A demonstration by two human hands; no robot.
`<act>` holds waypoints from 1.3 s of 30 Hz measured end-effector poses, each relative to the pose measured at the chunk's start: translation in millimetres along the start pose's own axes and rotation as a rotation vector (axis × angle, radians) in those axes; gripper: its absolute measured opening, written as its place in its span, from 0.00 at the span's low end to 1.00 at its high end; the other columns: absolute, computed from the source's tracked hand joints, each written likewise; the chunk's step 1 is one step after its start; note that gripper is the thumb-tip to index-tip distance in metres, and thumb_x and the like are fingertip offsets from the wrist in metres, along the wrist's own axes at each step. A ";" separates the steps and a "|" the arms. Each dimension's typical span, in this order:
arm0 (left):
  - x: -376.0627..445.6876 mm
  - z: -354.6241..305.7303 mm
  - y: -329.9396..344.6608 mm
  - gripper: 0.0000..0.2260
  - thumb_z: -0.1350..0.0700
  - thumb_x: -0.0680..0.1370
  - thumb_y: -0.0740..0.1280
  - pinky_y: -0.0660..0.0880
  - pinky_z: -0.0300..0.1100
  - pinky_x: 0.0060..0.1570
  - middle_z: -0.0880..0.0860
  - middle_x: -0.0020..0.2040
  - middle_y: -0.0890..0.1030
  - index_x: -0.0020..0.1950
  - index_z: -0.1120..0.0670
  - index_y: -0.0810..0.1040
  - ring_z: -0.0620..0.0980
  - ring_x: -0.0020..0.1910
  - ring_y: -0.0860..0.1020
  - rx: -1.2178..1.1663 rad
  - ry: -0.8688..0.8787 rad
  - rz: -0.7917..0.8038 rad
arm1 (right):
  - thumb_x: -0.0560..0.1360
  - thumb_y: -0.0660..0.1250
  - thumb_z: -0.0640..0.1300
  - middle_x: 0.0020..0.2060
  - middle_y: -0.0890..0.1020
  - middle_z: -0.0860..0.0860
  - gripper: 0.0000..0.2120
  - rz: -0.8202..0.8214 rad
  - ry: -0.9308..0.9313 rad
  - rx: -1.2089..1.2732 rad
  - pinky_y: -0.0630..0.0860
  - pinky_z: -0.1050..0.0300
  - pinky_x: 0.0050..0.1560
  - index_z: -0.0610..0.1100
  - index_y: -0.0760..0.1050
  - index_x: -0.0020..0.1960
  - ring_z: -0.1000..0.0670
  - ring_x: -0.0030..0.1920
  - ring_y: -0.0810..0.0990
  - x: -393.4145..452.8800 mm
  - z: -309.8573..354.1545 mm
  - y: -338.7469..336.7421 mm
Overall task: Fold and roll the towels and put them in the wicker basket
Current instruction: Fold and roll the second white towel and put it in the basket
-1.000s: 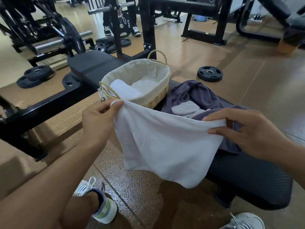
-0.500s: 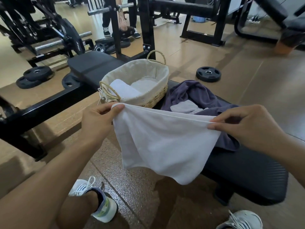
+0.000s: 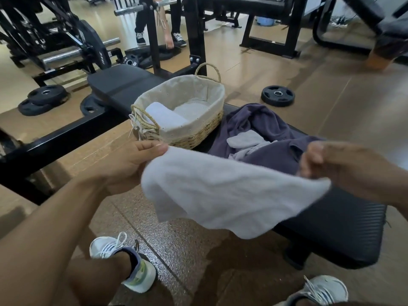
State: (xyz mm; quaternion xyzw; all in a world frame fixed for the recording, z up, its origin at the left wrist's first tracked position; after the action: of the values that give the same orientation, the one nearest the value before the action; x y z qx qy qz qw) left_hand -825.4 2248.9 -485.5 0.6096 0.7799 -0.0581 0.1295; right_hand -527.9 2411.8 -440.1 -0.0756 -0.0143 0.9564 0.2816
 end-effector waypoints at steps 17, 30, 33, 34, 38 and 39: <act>-8.6 -18.8 87.6 0.06 0.55 0.70 0.77 0.75 0.36 0.39 0.56 0.39 0.86 0.43 0.57 0.88 0.47 0.38 0.80 0.357 0.218 0.089 | 0.75 0.72 0.56 0.65 0.74 0.66 0.34 0.070 -0.094 -0.688 0.74 0.66 0.62 0.63 0.61 0.77 0.66 0.61 0.74 11.4 -28.2 116.9; -9.2 -38.1 49.7 0.03 0.51 0.67 0.73 0.75 0.34 0.38 0.44 0.34 0.84 0.35 0.47 0.87 0.40 0.34 0.78 0.085 0.322 -0.264 | 0.77 0.72 0.51 0.41 0.86 0.55 0.06 0.045 -0.051 -0.659 0.80 0.48 0.49 0.49 0.81 0.46 0.55 0.42 0.84 22.0 -35.9 100.2; -11.8 -36.3 26.3 0.09 0.45 0.64 0.76 0.76 0.47 0.46 0.47 0.36 0.84 0.38 0.48 0.88 0.46 0.38 0.79 0.009 0.293 -0.403 | 0.77 0.72 0.53 0.40 0.86 0.57 0.05 0.011 -0.006 -0.686 0.80 0.52 0.46 0.52 0.84 0.47 0.57 0.40 0.84 25.8 -31.8 80.9; -13.7 -37.3 20.3 0.10 0.45 0.64 0.77 0.77 0.49 0.48 0.48 0.37 0.84 0.40 0.49 0.88 0.48 0.39 0.79 -0.009 0.299 -0.440 | 0.77 0.72 0.53 0.40 0.86 0.58 0.04 0.015 0.011 -0.686 0.80 0.54 0.45 0.54 0.84 0.47 0.58 0.40 0.84 26.3 -30.4 75.2; -15.3 -40.7 5.6 0.08 0.49 0.69 0.76 0.81 0.43 0.46 0.48 0.39 0.86 0.44 0.52 0.87 0.46 0.40 0.81 0.057 0.327 -0.516 | 0.69 0.78 0.57 0.32 0.83 0.58 0.09 -0.005 0.070 -0.726 0.70 0.65 0.32 0.52 0.83 0.40 0.59 0.31 0.77 26.7 -27.6 49.7; -14.4 -40.9 3.9 0.07 0.50 0.70 0.75 0.80 0.41 0.45 0.47 0.39 0.86 0.43 0.51 0.88 0.44 0.39 0.81 0.096 0.324 -0.519 | 0.67 0.80 0.57 0.29 0.81 0.57 0.12 -0.018 0.093 -0.723 0.68 0.65 0.31 0.50 0.81 0.38 0.59 0.28 0.74 26.5 -28.5 42.8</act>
State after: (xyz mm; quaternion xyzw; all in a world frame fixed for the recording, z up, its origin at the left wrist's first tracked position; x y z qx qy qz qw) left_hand -823.8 2246.5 -442.1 0.3967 0.9164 -0.0281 -0.0449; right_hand -568.5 2389.7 -474.9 -0.2136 -0.3393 0.8826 0.2454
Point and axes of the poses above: each hand's wrist, its own x-axis towards the middle knuckle, its own y-axis out of the palm, z = x × y, the point moved 10 cm from there along x, towards the middle knuckle
